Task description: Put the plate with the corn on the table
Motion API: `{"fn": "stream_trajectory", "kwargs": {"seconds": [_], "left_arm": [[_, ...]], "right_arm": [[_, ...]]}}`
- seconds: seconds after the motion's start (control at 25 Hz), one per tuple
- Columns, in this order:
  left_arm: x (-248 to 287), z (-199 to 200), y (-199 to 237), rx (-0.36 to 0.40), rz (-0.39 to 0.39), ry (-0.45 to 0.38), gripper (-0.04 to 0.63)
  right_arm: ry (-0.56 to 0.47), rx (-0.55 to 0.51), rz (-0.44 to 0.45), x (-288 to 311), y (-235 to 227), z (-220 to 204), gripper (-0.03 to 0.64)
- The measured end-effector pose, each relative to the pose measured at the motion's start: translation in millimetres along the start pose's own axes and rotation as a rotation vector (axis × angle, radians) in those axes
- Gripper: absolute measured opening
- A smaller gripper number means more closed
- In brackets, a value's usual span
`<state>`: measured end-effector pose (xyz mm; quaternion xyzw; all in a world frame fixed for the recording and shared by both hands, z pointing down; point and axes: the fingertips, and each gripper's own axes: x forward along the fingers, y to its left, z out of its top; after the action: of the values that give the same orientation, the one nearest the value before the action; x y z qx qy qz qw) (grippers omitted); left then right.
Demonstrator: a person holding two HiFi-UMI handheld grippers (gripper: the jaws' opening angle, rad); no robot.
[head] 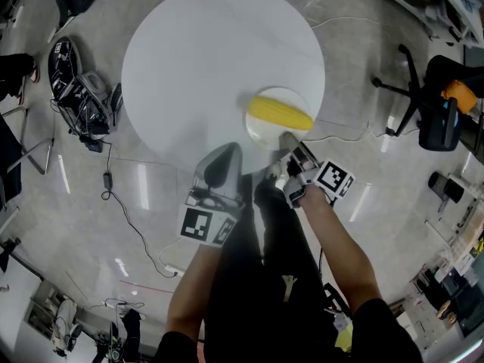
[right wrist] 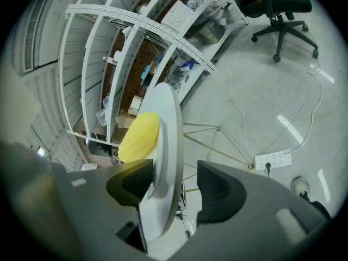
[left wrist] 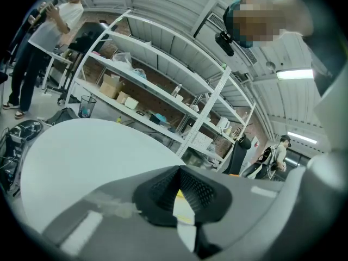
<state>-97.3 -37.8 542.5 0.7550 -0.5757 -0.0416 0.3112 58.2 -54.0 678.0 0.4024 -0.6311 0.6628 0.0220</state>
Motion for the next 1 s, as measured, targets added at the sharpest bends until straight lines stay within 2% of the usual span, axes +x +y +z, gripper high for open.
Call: {"fn": "stream_trajectory", "kwargs": {"seconds": [0.12,0.24,0.52,0.72,0.88,1.0], "left_arm": [[-1,3,0,-0.009,0.003,0.002,0.006],[-1,5,2,-0.014,0.003,0.005,0.006],[-1,2,6,-0.019,-0.001,0.005,0.006],[0,2,7,-0.022,-0.004,0.004,0.006],[2,3,9,-0.032,0.003,0.008,0.006],[5,3,10,-0.037,0.003,0.012,0.006]], "right_arm": [[0.004,0.029,-0.092,-6,-11,-3,0.275],[0.010,0.032,-0.116,-3,-11,-2,0.285],[0.025,0.012,-0.113,8,-7,2,0.304],[0.036,-0.041,-0.032,21,8,8,0.313],[0.040,-0.003,-0.079,24,4,7,0.321],[0.049,-0.057,-0.009,34,15,13,0.324]]}}
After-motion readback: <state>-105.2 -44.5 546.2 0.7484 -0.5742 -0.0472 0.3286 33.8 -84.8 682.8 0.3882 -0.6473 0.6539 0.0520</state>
